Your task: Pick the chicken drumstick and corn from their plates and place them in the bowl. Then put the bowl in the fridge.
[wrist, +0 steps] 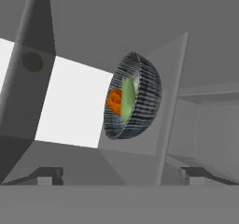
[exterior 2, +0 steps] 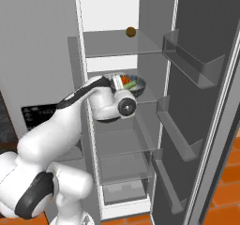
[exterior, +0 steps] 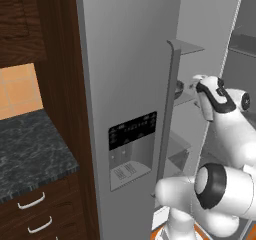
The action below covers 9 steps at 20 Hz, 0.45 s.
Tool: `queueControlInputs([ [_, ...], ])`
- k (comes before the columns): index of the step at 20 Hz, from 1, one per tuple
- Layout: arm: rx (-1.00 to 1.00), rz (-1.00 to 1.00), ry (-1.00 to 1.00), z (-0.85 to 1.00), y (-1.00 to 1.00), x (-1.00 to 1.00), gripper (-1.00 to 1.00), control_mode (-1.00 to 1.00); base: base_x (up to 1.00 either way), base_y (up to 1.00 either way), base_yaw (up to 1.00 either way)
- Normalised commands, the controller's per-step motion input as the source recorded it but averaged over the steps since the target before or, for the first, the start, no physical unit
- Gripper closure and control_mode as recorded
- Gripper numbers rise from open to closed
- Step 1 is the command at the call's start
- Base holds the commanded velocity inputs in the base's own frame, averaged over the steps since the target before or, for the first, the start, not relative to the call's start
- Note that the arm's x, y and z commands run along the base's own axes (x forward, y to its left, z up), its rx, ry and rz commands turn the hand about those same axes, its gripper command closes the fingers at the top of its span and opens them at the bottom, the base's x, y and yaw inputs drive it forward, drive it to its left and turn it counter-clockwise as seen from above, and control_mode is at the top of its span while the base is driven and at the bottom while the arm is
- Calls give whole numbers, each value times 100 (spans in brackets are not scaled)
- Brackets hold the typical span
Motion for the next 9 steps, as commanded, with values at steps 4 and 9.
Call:
queueControlInputs([
  [4,0,0,9,97,21,-100,-100,-100,0,0,0],
  [9,0,1,11,69,13,-100,-100,-100,0,0,0],
])
